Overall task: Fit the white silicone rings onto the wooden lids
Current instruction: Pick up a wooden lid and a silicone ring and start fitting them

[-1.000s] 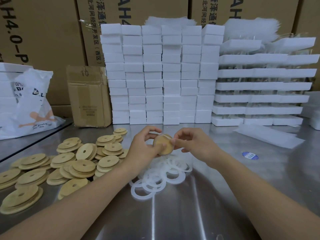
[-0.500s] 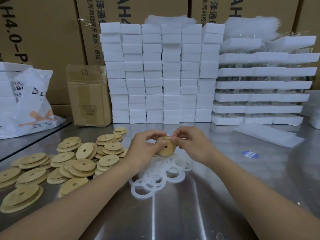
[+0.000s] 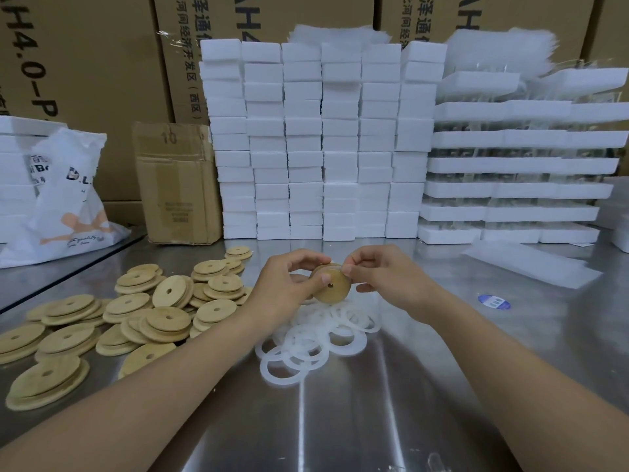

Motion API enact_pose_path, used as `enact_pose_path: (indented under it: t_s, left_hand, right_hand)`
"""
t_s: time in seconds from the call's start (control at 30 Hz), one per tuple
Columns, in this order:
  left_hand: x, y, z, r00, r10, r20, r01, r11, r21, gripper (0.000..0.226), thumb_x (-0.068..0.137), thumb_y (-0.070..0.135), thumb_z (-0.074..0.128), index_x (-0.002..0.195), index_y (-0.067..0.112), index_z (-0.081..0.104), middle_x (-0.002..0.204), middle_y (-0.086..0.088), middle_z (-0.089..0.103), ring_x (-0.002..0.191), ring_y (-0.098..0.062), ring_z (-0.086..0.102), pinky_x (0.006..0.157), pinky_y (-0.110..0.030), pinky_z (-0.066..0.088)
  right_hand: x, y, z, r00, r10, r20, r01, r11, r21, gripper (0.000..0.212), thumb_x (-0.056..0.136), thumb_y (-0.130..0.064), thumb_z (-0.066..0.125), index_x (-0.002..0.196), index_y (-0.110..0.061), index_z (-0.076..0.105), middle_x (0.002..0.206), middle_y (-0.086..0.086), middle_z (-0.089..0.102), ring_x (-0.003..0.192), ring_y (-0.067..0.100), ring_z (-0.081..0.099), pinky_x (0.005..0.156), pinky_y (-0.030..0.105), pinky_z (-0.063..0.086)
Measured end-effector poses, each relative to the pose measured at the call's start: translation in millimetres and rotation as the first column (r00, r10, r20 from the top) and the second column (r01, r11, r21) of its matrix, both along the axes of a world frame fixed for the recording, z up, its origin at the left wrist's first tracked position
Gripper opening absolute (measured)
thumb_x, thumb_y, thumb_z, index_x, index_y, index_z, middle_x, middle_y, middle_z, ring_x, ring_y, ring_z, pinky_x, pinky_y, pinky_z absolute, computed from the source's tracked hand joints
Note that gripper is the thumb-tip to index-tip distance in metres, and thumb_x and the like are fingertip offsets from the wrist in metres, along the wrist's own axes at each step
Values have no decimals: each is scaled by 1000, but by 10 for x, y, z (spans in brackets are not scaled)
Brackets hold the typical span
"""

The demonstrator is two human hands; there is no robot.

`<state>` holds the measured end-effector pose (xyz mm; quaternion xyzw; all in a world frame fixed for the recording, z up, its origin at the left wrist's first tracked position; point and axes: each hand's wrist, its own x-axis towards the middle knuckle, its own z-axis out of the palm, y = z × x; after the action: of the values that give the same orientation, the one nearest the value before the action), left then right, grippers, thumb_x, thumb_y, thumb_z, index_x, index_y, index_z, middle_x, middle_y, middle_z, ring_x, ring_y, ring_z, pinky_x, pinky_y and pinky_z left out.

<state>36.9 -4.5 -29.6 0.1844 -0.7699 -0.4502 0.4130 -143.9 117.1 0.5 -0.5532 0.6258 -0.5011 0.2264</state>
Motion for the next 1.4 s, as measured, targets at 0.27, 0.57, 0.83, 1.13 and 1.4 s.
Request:
enact_pose_path:
  t_s: [0.27,0.57,0.83,1.13,1.4]
  left_hand:
    - [10,-7,35,995,11,-95,8,979,205,24,92,11,84,110,25,77,113,-3,77,112,-20,74,79,-50,68]
    - [20,75,48,997,7,-78,4,991,134,30,96,5,78,114,28,76,122,-8,70,97,-23,80,79,-47,69]
    - [15,104,44,999,-18,-41,21,997,76,31,96,-1,76,111,26,76,124,-6,68,91,-26,81,81,-44,69]
    - [4,97,39,995,-9,-101,28,982,185,32,96,-3,75,109,26,77,123,-7,70,98,-22,80,81,-48,68]
    - [1,67,41,988,-4,-155,58,938,343,22,99,10,76,114,25,74,117,-12,75,100,-29,80,79,-43,68]
  right_hand:
    - [-34,27,-34,998,-46,29,47,999,-9,9,100,-18,72,105,-11,71,101,6,81,92,19,80,86,36,57]
    - [78,-72,-91,980,-145,-139,119,977,-179,21,88,-12,83,100,-28,76,96,-8,80,81,11,77,79,30,61]
    - [92,-88,-97,966,-147,-214,93,966,-240,23,87,0,79,91,-22,74,93,-7,78,88,9,75,82,19,56]
    - [99,-76,-97,980,-135,-149,105,975,-195,25,85,-11,85,97,-26,69,96,-7,77,85,13,76,79,27,60]
    - [93,-63,-80,995,-95,-16,91,981,-169,22,93,-15,79,106,-28,69,85,4,81,73,21,78,63,20,53]
